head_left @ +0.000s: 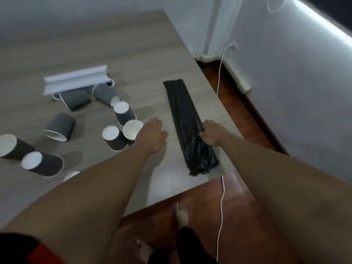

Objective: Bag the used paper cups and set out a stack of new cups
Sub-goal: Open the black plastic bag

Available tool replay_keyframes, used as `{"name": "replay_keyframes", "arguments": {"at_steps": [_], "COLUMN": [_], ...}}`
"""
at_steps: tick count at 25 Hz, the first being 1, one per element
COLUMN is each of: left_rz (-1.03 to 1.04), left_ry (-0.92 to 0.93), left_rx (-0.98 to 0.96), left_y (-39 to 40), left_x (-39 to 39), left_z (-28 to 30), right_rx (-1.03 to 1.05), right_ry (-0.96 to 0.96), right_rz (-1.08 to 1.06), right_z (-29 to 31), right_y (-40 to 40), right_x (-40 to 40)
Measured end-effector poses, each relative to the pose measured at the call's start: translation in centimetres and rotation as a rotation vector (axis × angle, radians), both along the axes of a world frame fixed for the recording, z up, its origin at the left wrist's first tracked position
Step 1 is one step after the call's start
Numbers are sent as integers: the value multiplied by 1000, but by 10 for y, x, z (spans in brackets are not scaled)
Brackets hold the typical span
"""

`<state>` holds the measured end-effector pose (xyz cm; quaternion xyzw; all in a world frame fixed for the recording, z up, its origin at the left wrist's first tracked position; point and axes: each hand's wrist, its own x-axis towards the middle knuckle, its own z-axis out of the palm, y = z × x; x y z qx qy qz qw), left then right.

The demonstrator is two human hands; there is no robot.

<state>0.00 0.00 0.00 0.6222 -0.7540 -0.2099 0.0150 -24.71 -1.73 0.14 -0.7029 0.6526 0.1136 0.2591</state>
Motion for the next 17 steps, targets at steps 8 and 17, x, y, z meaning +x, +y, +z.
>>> {"name": "replay_keyframes", "arguments": {"at_steps": [8, 17], "left_rz": [209, 434], "left_ry": [111, 307], "left_rx": [185, 318], "left_y": [23, 14], "left_x": [-73, -104], "left_z": [-62, -81], "right_rx": [41, 204], "right_ry": [-26, -673], "right_rz": [-354, -778], "right_z": [-60, -67], "right_y": [31, 24], "right_x": [-24, -35]}}
